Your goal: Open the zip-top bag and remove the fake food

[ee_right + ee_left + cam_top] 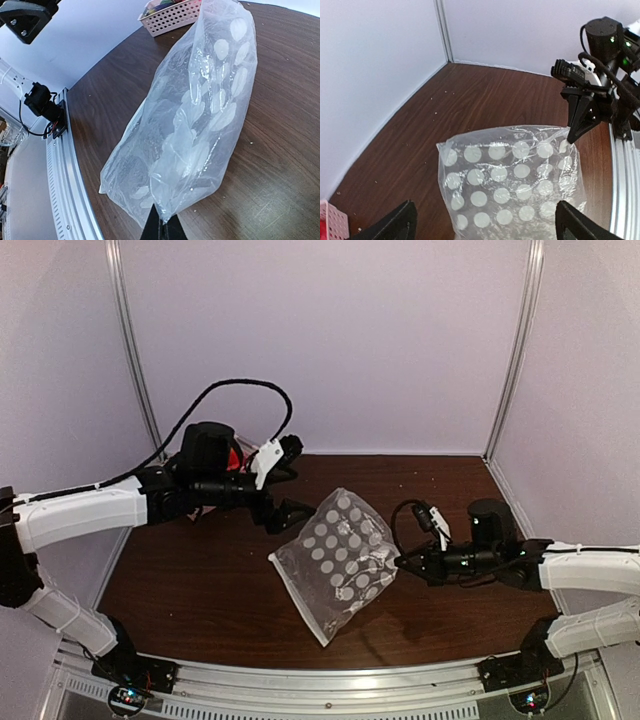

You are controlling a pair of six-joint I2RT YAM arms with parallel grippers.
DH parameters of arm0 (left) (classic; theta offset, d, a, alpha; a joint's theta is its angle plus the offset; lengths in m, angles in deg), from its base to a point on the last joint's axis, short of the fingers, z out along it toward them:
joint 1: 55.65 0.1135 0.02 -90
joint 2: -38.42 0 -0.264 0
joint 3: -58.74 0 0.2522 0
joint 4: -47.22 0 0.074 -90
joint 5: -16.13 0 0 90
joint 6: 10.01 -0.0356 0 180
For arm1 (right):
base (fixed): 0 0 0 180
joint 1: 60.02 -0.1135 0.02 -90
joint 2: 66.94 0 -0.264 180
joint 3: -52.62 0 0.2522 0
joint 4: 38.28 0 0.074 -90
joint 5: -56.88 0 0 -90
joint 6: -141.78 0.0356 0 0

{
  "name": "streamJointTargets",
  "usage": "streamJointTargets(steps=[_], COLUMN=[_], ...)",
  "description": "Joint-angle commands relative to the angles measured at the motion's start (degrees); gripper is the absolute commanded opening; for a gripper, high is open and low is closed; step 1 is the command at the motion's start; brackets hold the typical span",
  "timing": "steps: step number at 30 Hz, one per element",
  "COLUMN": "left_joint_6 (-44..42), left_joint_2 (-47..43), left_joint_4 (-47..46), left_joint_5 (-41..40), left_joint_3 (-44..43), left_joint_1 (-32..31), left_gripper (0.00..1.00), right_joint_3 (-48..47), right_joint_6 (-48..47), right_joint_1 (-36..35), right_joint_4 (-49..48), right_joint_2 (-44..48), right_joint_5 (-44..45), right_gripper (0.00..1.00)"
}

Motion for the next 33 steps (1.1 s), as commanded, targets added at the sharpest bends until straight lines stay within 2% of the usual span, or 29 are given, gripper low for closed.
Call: streamJointTargets(steps=[1, 9, 17, 23, 26, 28, 33], left_joint_6=[-17.2, -28.8, -34.4, -35.6, -36.1, -35.9, -35.8], left_joint_2=[-2.1, 0.3, 2.4, 4.2, 5.2, 5.0, 1.7], left_joint_4=[3.7, 13.1, 18.7, 20.6, 21.4, 21.5, 22.8], left_joint_5=[3.5, 11.3, 13.8, 14.7, 13.1, 11.8, 10.9], left_joint_3=[-1.2, -5.2, -7.5, -7.6, -7.2, -6.4, -3.4], left_joint_1=[0.0, 0.4, 0.3, 0.3, 0.3, 0.5, 2.5], left_gripper=[0.98, 0.98, 0.98, 0.91, 0.82, 0.72, 0.38], right_joint_3=[-1.9, -3.0, -6.4, -9.9, -10.8, -10.9, -9.9], right_joint_6=[-4.4, -6.4, -9.4, -12.6, -13.7, -13.7, -12.5], right_joint_1=[-3.1, -9.5, -15.4, -18.7, -19.8, -20.0, -20.0], right_joint_4=[2.4, 4.1, 9.1, 14.7, 16.2, 16.6, 16.7], right_joint_2=[2.7, 2.8, 2.9, 2.5, 3.1, 4.2, 7.3], right_joint_5=[-1.0, -1.4, 2.7, 6.7, 7.7, 8.5, 10.8], right_gripper=[0.00, 0.00, 0.00, 0.00, 0.00, 0.00, 0.00])
